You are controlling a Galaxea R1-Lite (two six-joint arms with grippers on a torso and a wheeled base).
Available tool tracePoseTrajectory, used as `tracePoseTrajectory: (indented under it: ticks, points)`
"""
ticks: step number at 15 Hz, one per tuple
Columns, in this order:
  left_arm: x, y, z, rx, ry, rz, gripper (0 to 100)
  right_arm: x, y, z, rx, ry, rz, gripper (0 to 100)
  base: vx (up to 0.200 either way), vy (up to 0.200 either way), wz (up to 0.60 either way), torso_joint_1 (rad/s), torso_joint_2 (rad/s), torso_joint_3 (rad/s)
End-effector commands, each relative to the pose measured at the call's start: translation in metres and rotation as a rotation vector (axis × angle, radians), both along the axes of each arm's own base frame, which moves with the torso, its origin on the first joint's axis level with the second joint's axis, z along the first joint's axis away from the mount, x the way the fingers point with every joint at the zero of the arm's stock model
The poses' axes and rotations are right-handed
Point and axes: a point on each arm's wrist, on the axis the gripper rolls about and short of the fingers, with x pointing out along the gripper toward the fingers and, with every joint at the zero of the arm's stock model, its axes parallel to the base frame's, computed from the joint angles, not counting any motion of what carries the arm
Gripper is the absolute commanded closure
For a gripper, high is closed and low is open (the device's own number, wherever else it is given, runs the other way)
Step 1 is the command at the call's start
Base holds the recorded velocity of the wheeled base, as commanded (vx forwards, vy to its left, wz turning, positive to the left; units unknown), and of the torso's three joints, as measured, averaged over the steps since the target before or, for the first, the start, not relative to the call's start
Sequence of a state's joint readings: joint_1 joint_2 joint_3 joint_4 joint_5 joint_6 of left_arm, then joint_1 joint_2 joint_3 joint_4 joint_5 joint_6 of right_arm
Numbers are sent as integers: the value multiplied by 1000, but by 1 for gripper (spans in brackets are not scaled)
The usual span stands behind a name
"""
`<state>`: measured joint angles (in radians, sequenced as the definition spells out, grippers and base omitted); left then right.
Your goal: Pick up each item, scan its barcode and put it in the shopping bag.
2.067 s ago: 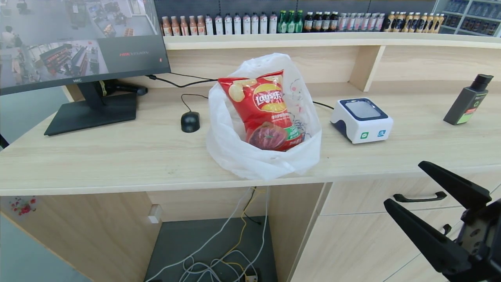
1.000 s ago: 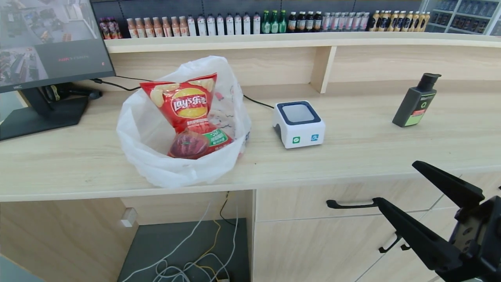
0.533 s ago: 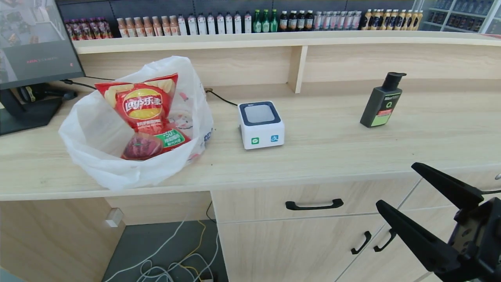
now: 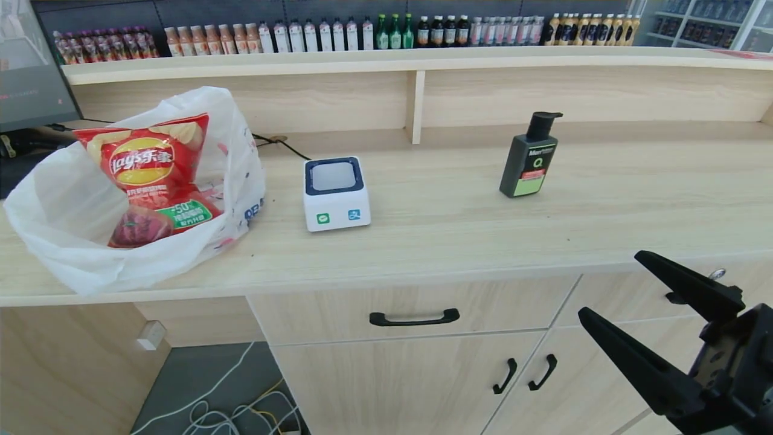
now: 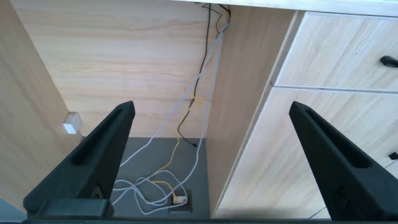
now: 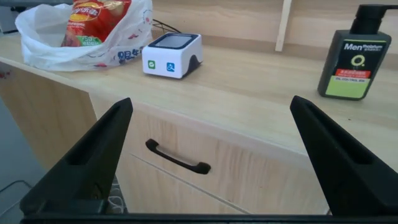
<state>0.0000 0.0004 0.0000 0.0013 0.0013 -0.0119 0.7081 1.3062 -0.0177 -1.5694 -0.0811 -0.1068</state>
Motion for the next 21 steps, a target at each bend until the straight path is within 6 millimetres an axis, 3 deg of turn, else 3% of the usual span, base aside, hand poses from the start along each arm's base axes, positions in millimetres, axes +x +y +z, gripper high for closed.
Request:
tracePoseTrajectory:
  ticks: [1,5,15,18,20,21]
  points:
    - [0,0,0,0,0,0,0,0,0,0,1,-1,0,0,0,-200,0,2,2,2]
    - [0,0,0,1,0,0,0,-1,0,1,3,-4,0,0,0,-200,0,2,4,1]
    - [0,0,0,7,-2,0,0,4,4,3,-9,-19,-7,0,0,0,0,0,0,0]
    - [0,0,0,7,-2,0,0,24,20,23,40,-72,-10,0,0,0,0,0,0,0]
    - [0,0,0,7,-2,0,0,57,40,34,55,-93,-44,0,0,0,0,0,0,0]
    - [0,0,0,7,-2,0,0,79,48,25,22,-56,-75,0,0,0,0,0,0,0]
